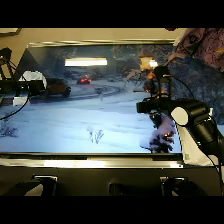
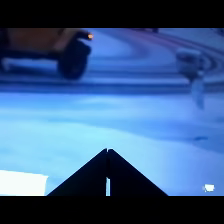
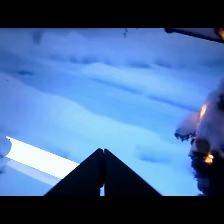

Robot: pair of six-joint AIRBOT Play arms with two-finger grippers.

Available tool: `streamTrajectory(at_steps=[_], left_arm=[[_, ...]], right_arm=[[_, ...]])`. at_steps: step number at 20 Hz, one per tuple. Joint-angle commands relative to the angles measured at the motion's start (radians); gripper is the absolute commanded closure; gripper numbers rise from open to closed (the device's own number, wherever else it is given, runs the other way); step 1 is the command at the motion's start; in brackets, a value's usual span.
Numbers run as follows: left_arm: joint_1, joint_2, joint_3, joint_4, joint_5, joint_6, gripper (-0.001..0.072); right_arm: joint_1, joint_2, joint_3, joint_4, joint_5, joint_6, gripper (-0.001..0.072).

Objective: Fold the clothes and pants, and hang the long-sleeved shirts on hangers.

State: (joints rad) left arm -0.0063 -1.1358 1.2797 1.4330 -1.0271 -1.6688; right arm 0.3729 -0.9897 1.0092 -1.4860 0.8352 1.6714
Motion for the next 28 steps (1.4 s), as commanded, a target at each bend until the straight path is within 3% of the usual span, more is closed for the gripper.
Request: streamTrajectory(at_steps=[1,19,20,21,22,25,28], left_arm=[[0.000,0.001,0.000,0.000,0.000,0.000,0.0689],[0.000,0.001,-0.001,0.003,0.001,0.001,0.0685],[0.001,-0.003,-0.005,0.024,0.025,-0.009,0.0584],[0.001,-0.012,-0.008,0.046,0.037,-0.015,0.0392],[0.001,-0.029,-0.008,0.081,0.032,-0.036,-0.0013],[0.071,-0.149,0.035,0.241,0.035,-0.194,-0.0013],[0.228,-0.366,0.233,0.251,0.061,-0.249,-0.0013]], right_arm=[[0.001,0.001,0.001,0.000,0.000,0.000,0.0678],[0.001,0.001,0.001,0.000,0.000,0.000,0.0678],[0.001,0.001,0.001,0.000,0.000,0.000,0.0678],[0.001,0.001,0.001,0.000,0.000,0.000,0.0678],[0.001,0.001,0.001,0.000,0.000,0.000,0.0678],[0.001,0.001,0.001,0.000,0.000,0.000,0.0678],[0.001,0.001,0.001,0.000,0.000,0.000,0.0678]])
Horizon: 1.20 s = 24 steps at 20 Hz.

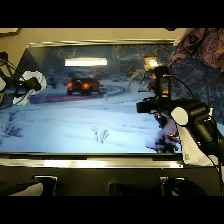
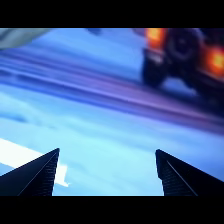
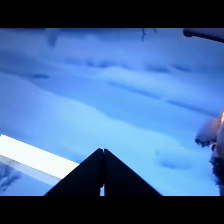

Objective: Fold the clothes and pants, and hang the long-sleeved shirts on hangers.

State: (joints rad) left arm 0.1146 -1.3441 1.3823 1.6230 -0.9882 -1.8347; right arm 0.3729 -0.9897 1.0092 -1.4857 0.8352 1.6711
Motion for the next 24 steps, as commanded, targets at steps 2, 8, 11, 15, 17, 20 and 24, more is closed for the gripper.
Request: streamTrajectory(at_steps=[2,8,11,15,17,20,24], left_arm=[[0.175,-0.326,0.300,0.061,0.020,-0.085,-0.0013],[0.235,-0.735,0.661,0.060,0.004,-0.062,-0.0013],[0.232,-0.805,0.672,0.043,-0.017,-0.051,0.0270],[0.227,-0.776,0.672,-0.082,-0.077,-0.034,0.0694],[0.203,-0.716,0.671,-0.185,-0.114,0.020,0.0697],[0.112,-0.566,0.611,-0.298,-0.191,0.086,0.0698],[-0.093,-0.287,0.424,-0.405,-0.254,0.084,0.0698]], right_arm=[[0.001,0.001,0.001,0.000,0.000,0.000,0.0678],[0.001,0.001,0.001,0.000,0.000,0.000,0.0678],[0.001,0.001,0.001,0.000,0.000,0.000,0.0678],[0.001,0.001,0.001,0.000,0.000,0.000,0.0678],[0.001,0.001,0.001,0.000,0.000,0.000,0.0678],[0.001,0.001,0.001,0.000,0.000,0.000,0.0678],[0.001,0.001,0.001,0.000,0.000,0.000,0.0678]])
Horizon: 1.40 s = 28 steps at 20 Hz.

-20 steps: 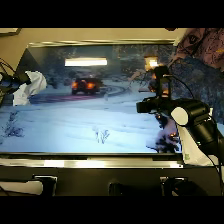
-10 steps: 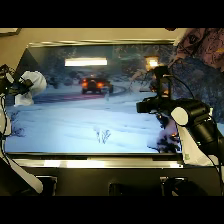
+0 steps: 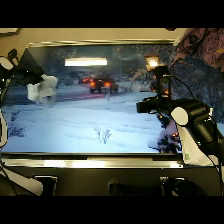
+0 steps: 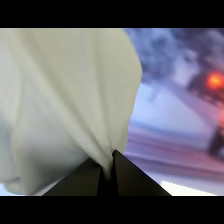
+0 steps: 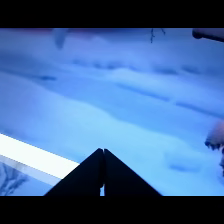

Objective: Fold the clothes and pants, and hang the long-sleeved shirts on hangers.

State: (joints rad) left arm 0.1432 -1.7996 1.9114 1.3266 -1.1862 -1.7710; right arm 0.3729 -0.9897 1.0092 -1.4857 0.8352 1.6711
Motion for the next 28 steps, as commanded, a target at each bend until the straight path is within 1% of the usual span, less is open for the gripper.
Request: streamTrajectory(at_steps=[1,3,5,8,10,13,14,15,16,17,20,22,23,25,26,27,28], left_arm=[[-0.179,0.233,-0.151,-0.138,-0.056,0.010,0.0698],[-0.307,0.348,-0.229,-0.179,-0.056,-0.031,0.0698],[-0.439,0.422,-0.288,-0.178,-0.056,-0.093,0.0697],[-0.619,0.452,-0.388,-0.173,-0.044,-0.180,0.0696],[-0.731,0.451,-0.498,-0.175,0.039,-0.196,0.0696],[-0.874,0.451,-0.711,-0.177,0.183,-0.266,0.0688],[-0.906,0.451,-0.778,-0.185,0.209,-0.297,0.0630],[-0.915,0.451,-0.824,-0.198,0.212,-0.312,0.0432],[-0.909,0.452,-0.852,-0.209,0.210,-0.312,0.0240],[-0.888,0.458,-0.862,-0.209,0.204,-0.299,0.0144],[-0.751,0.525,-0.843,-0.209,0.206,-0.247,0.0139],[-0.621,0.591,-0.822,-0.209,0.208,-0.200,0.0138],[-0.555,0.619,-0.813,-0.209,0.197,-0.184,0.0138],[-0.425,0.656,-0.803,-0.212,0.157,-0.155,0.0139],[-0.366,0.665,-0.802,-0.213,0.137,-0.137,0.0138],[-0.320,0.666,-0.803,-0.213,0.115,-0.135,0.0139],[-0.282,0.665,-0.803,-0.212,0.100,-0.134,0.0139]], right_arm=[[0.001,0.001,0.001,0.000,0.000,0.000,0.0678],[0.001,0.001,0.001,0.000,0.000,0.000,0.0678],[0.001,0.001,0.001,0.000,0.000,0.000,0.0678],[0.001,0.001,0.001,0.000,0.000,0.000,0.0678],[0.001,0.001,0.001,0.000,0.000,0.000,0.0678],[0.001,0.001,0.001,0.001,0.000,0.001,0.0678],[0.001,0.001,0.001,0.001,0.000,0.001,0.0678],[0.001,0.001,0.001,0.000,0.000,0.000,0.0678],[0.001,0.001,0.001,0.000,0.000,0.000,0.0678],[0.001,0.001,0.001,0.000,0.000,0.000,0.0678],[0.001,0.001,0.002,0.020,0.013,0.001,0.0678],[0.000,0.009,0.003,0.018,0.082,0.000,0.0668],[-0.012,0.010,0.002,-0.005,0.132,0.002,0.0613],[-0.076,0.010,-0.035,-0.016,0.230,0.033,0.0398],[-0.119,0.010,-0.083,0.027,0.251,0.056,0.0323],[-0.161,0.010,-0.148,0.142,0.255,0.047,0.0313],[-0.188,0.010,-0.218,0.294,0.242,-0.019,0.0313]])
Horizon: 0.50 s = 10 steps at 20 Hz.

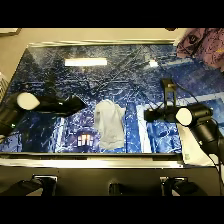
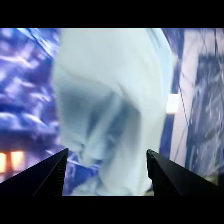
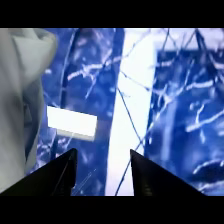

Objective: Fold the clothes and pants, and hang the long-sleeved shirts on hangers.

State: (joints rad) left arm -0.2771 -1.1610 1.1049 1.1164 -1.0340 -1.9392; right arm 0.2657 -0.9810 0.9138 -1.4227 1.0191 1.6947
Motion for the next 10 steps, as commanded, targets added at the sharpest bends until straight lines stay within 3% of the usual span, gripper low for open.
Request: streamTrajectory(at_steps=[1,4,10], left_arm=[[0.170,0.026,0.003,-0.002,-0.051,0.058,0.0139],[0.212,0.026,0.003,-0.001,-0.047,0.111,0.0139],[0.220,0.026,0.003,0.001,-0.047,0.111,0.0140]], right_arm=[[-0.085,0.001,-0.201,0.401,0.020,-0.136,0.0312],[-0.048,-0.014,-0.388,0.764,-0.125,-0.333,0.0271],[0.122,-0.159,-0.456,0.954,-0.264,-0.469,0.0271]])
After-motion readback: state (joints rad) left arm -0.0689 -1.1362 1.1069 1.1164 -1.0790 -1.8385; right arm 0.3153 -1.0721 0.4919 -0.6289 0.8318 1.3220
